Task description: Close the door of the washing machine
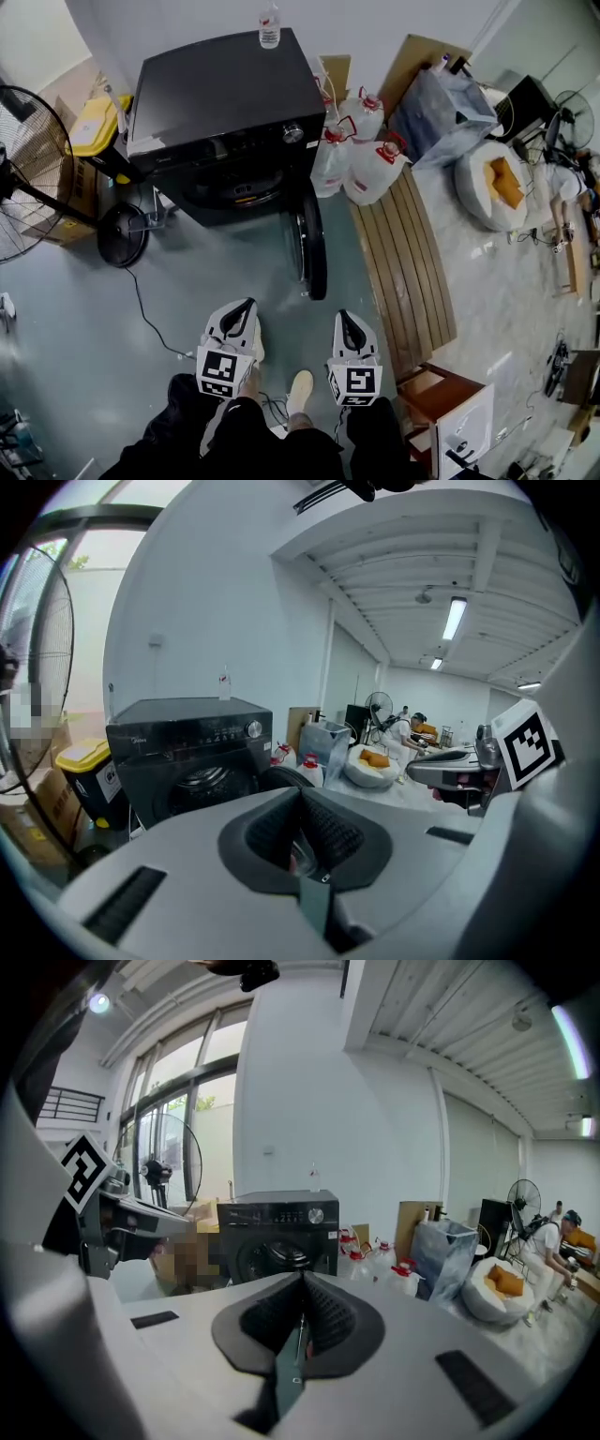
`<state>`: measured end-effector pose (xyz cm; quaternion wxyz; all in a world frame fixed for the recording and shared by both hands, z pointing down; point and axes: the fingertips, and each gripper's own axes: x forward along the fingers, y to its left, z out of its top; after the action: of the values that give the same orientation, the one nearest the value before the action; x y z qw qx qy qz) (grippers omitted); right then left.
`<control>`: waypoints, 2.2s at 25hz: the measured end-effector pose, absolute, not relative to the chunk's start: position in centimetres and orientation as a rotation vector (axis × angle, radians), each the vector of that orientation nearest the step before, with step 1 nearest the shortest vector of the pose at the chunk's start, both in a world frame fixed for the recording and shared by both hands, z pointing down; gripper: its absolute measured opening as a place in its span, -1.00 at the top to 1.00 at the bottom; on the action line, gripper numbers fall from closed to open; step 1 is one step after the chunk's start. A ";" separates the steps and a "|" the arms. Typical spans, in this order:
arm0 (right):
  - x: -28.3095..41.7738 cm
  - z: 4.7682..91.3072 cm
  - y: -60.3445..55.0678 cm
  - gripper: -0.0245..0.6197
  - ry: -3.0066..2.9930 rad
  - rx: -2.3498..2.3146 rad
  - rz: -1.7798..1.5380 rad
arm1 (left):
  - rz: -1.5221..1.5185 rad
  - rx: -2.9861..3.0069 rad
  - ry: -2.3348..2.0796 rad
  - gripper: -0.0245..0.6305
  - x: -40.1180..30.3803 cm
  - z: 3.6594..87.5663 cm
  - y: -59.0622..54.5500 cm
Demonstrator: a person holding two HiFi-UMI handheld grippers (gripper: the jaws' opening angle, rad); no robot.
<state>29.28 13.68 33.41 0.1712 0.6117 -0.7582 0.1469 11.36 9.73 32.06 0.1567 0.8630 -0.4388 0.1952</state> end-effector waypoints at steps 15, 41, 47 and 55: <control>29.6 51.4 7.8 0.87 -2.054 1.672 0.574 | 0.657 2.399 -1.137 0.85 12.0 47.8 3.6; 31.3 66.3 5.4 0.56 -1.927 1.519 0.665 | 0.697 2.300 -1.129 0.85 10.3 57.6 3.2; 31.0 66.8 5.3 0.66 -1.910 1.500 0.632 | 0.698 2.274 -1.142 0.85 9.1 58.5 3.4; 29.9 67.1 5.4 0.66 -1.929 1.456 0.640 | 0.707 2.273 -1.130 0.85 9.2 59.1 4.0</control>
<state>29.90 5.38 67.12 0.3155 0.5526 -0.7322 0.2428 9.22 4.00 59.13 0.2505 0.8351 -0.4152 0.2596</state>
